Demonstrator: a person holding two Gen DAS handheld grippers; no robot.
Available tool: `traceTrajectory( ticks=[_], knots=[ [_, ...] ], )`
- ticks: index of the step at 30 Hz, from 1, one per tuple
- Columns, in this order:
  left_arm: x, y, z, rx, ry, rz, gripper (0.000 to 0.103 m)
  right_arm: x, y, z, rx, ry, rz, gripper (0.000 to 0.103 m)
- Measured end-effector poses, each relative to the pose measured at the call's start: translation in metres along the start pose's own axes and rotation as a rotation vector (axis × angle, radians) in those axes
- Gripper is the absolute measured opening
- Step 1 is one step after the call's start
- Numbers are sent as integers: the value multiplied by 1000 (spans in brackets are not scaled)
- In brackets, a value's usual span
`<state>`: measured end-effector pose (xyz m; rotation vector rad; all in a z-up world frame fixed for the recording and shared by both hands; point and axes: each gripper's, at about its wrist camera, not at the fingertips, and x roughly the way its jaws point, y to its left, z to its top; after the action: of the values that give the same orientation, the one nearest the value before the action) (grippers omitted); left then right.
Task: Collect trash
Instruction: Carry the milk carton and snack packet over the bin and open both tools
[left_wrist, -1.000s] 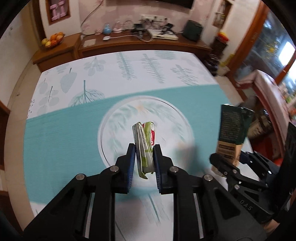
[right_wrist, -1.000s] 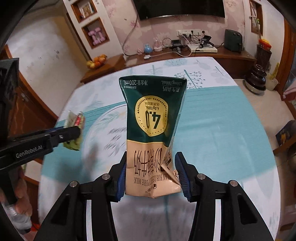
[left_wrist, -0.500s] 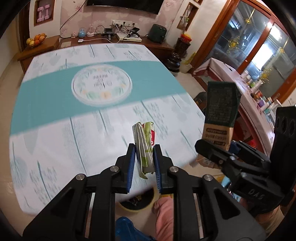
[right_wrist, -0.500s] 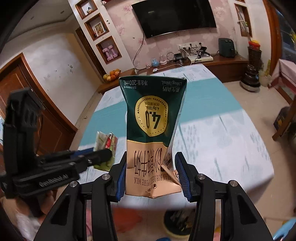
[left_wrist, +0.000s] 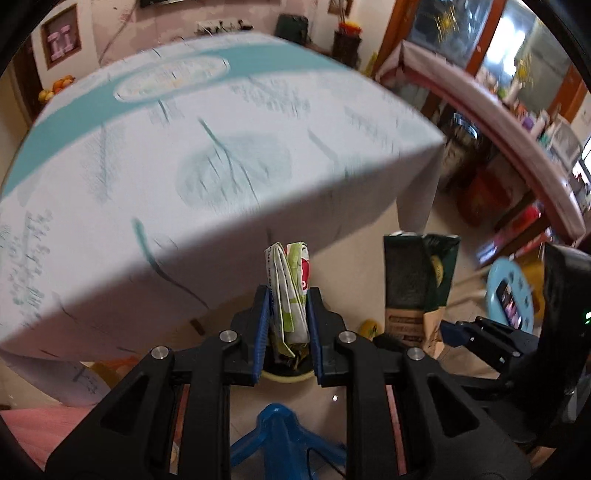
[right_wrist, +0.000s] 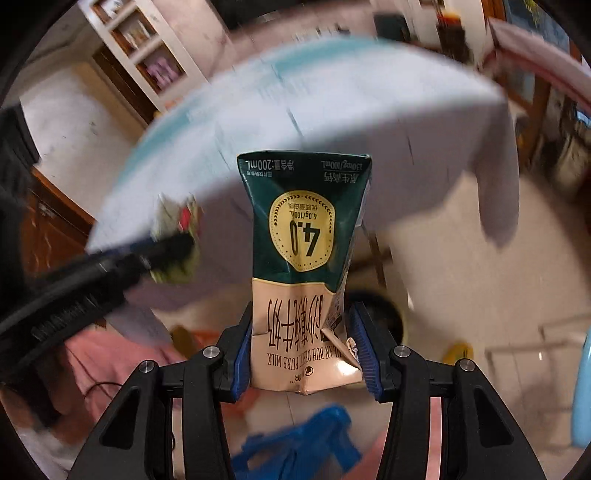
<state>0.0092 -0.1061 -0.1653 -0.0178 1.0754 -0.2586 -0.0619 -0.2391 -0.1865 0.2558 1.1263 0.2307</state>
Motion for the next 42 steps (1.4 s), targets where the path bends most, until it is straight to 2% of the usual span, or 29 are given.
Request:
traceTrajectory(
  ticks=[4, 11, 16, 20, 21, 28, 32, 42],
  knots=[
    [42, -8, -21, 37, 56, 10, 17, 32, -29, -36, 86, 64, -20, 48],
    [118, -8, -39, 65, 129, 29, 17, 94, -68, -59, 210, 155, -26, 49],
    [166, -7, -57, 79, 209, 38, 17, 133, -88, -72, 254, 213, -17, 49],
    [194, -6, -68, 109, 250, 66, 18, 164, -91, -59, 247, 233, -24, 49],
    [199, -5, -67, 111, 255, 68, 18, 169, -92, -62, 247, 239, -25, 49],
    [230, 2, -62, 111, 263, 91, 20, 214, -96, -25, 230, 292, -36, 49],
    [240, 4, -58, 120, 264, 109, 23, 237, -99, -24, 222, 314, -31, 50],
    [242, 4, -62, 124, 296, 138, 43, 268, -113, -27, 256, 315, -10, 52]
  ],
)
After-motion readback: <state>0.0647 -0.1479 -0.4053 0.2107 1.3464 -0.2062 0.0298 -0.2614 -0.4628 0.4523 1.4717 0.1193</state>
